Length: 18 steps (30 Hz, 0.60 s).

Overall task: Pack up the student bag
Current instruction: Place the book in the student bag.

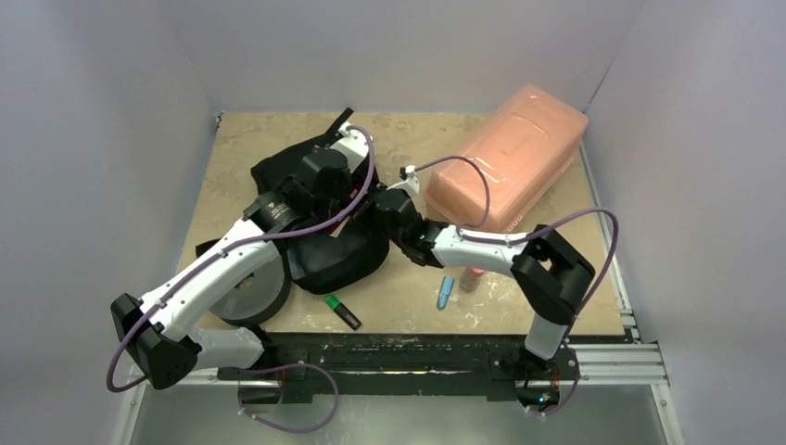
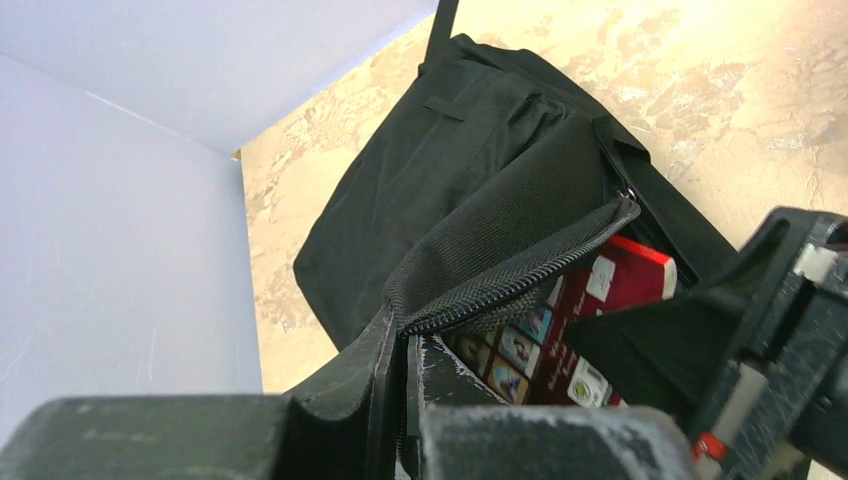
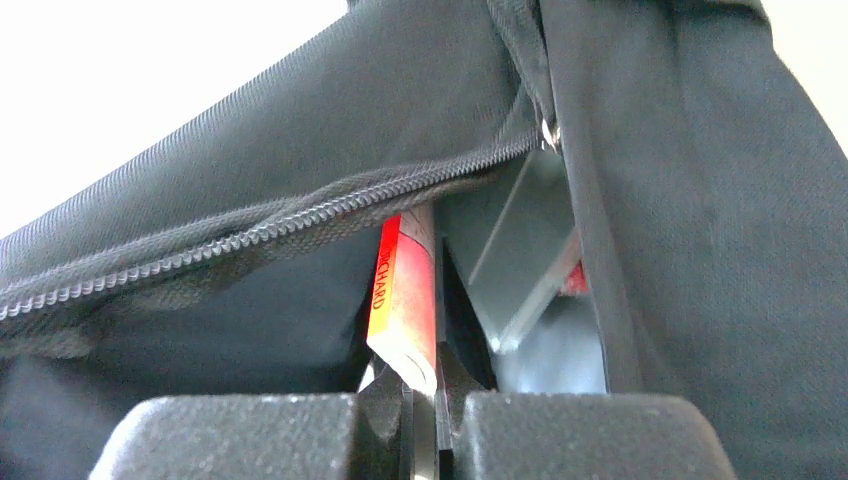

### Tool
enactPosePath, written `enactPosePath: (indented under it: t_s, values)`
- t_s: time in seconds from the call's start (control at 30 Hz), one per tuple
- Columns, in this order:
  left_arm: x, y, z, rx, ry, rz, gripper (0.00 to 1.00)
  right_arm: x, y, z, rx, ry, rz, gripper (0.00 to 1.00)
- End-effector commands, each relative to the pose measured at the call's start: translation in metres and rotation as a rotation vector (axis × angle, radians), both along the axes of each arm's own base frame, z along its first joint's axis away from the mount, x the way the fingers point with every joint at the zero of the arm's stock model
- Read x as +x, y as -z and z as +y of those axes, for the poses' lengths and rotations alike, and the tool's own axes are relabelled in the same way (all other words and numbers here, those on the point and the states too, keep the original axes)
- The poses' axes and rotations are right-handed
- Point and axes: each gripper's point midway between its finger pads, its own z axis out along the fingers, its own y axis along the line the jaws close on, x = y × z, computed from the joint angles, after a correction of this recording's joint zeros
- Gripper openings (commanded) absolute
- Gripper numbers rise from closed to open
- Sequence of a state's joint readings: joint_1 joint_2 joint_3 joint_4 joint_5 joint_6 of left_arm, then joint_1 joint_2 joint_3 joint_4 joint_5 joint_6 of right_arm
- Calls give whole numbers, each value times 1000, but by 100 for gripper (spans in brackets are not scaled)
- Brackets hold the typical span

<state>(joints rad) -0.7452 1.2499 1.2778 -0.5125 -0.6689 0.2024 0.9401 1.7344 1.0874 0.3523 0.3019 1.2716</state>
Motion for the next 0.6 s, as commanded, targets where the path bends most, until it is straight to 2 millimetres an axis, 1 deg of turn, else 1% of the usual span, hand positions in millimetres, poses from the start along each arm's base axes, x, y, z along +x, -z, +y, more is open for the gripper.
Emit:
enactPosePath:
  t_s: [0.0, 0.03, 0.13, 0.23, 0.33, 0.37, 0.43, 0.5, 0.53, 0.57]
  values:
    - [5, -37, 6, -127, -7, -98, 0, 44, -66, 5, 110, 140, -198, 0]
    - [5, -37, 6, -148, 3, -87, 0, 52, -64, 6, 97, 167, -210, 0]
    - [7, -39, 6, -251, 16, -50, 0, 68, -58, 18, 97, 197, -266, 0]
    - [8, -36, 7, -333, 26, -2, 0, 81, -51, 29, 85, 242, -314, 0]
    - [10, -32, 2, -385, 51, 28, 0, 89, -41, 38, 50, 298, -330, 0]
    - [10, -31, 0, -401, 57, 36, 0, 91, -31, 43, 12, 313, -324, 0]
    - [11, -31, -2, -420, 66, 48, 0, 96, -23, 50, -57, 359, -343, 0]
    - [13, -30, 0, -439, 59, 59, 0, 100, -15, 55, -143, 402, -364, 7]
    - [14, -29, 0, -450, 56, 62, 0, 102, -12, 58, -181, 407, -379, 14]
    - [15, -28, 1, -455, 51, 66, 0, 104, -5, 60, -209, 406, -385, 21]
